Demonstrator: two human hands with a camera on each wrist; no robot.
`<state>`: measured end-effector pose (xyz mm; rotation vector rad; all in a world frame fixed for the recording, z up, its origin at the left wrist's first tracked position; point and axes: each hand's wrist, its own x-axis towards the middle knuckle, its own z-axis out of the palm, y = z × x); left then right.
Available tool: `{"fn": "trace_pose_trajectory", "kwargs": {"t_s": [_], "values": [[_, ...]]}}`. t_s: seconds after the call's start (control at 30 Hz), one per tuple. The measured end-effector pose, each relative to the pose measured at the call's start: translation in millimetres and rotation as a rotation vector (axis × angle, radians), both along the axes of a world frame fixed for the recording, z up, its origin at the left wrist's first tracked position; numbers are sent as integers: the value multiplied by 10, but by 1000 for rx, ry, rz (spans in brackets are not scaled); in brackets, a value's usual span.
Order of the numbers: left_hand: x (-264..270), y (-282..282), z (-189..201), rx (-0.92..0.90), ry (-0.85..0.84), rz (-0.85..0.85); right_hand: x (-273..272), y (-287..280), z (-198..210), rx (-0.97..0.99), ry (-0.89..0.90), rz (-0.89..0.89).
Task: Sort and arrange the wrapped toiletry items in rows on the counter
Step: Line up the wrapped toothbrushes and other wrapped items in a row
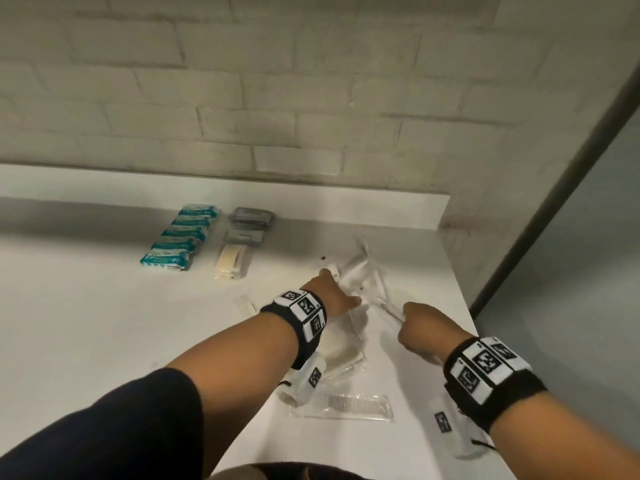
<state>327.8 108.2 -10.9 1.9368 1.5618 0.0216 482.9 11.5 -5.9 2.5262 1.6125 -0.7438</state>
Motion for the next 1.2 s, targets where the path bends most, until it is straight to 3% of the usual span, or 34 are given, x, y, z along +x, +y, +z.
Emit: {"fn": "trace_pose_trajectory", "kwargs": {"t_s": [0.23,0.5,0.7,0.87,0.97,1.07,1.2], "values": [[-121,175,-87,42,121,-71,320,266,170,64,105,-51],[-492,210,-85,37,171,-81,73,956,-143,156,143,-176],[-646,266,-50,-49,99,-59,-196,1301,-156,138,3,-82],[-571,550,-24,-63,55,-62,-67,1401,-132,134,30,-190],[-525,790,-15,-73,-43,-34,-15,1362,-56,244,-103,-224],[-510,992,-15,-80,-160,60,-87,1360,-3,420,-46,-211],[-569,1122,-22,-77,-339,160,-309,1436,-14,433,37,-102]]}}
